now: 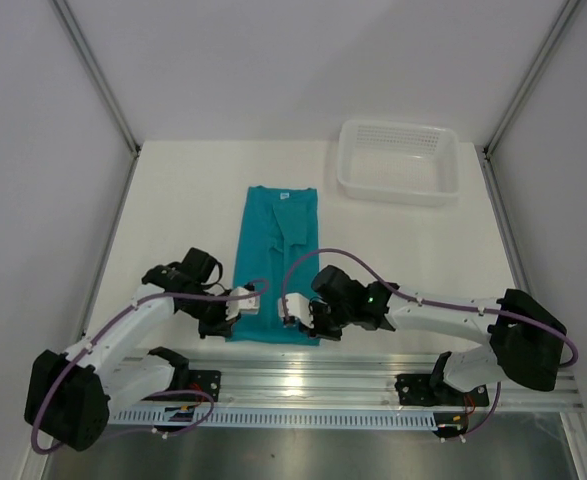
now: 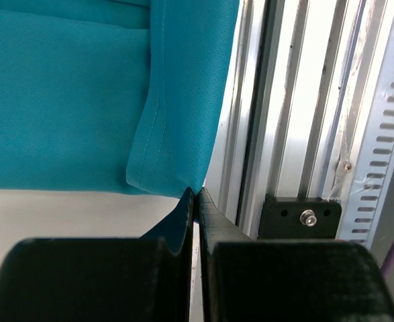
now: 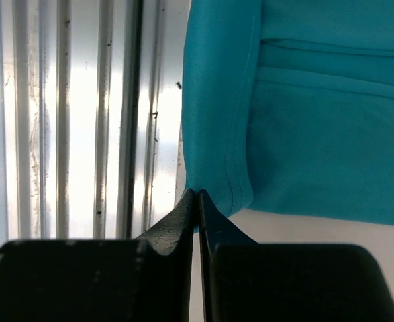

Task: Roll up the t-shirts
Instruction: Roll the tshirt

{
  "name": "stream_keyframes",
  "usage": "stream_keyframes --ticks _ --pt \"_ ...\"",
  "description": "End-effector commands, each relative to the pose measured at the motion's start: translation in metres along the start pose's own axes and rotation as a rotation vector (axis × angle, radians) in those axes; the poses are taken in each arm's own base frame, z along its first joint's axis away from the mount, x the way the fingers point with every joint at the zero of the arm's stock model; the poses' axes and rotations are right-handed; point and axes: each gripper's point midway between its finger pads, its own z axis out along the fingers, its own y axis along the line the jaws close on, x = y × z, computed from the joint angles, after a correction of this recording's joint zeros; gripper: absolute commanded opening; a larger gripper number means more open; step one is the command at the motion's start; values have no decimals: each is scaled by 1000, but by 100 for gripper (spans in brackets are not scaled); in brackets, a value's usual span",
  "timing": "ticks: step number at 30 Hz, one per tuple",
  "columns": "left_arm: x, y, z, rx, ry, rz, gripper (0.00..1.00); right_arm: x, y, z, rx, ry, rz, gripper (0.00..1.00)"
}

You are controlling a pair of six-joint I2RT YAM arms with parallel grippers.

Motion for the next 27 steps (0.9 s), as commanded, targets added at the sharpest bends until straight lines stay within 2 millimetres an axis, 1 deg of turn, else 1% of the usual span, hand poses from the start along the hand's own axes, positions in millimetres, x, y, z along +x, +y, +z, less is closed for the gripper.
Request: stream_keyframes --ticks 1,2,3,5,6,8,9,11,15,18,20,22,27 --pt "-20 6 -3 43 -75 -91 1 -20 -17 -4 41 -61 3 7" --pt "-22 9 -4 45 -84 -126 1 -23 -24 -5 62 -87 18 7" --pt "-21 15 -2 51 -84 -172 1 -24 -26 -4 69 -99 29 7" --pt "-20 21 -1 55 -74 -233 1 -19 -28 -1 66 -106 46 8" --pt "-17 28 0 59 -66 -273 1 -17 -32 -1 73 -102 59 8" --pt "-18 33 0 70 -71 -317 1 -16 -36 -1 82 -101 70 9" --pt "-20 39 -3 60 -83 -334 1 -16 -39 -1 90 -101 84 9" --pt "-20 41 -2 84 -90 -370 1 -16 -43 -2 99 -106 95 9" --pt "-22 55 -4 72 -91 -395 1 -11 -55 -6 141 -112 139 11" --pt "-17 61 1 92 -67 -436 1 -11 -67 -12 188 -126 170 14" --pt "-13 63 4 115 -53 -470 1 -12 -72 -18 209 -138 199 20" --pt "-9 66 7 113 -41 -489 1 -12 -71 -22 203 -150 211 26" --pt "-9 70 10 117 -43 -510 1 -14 -82 -35 281 -163 232 27"
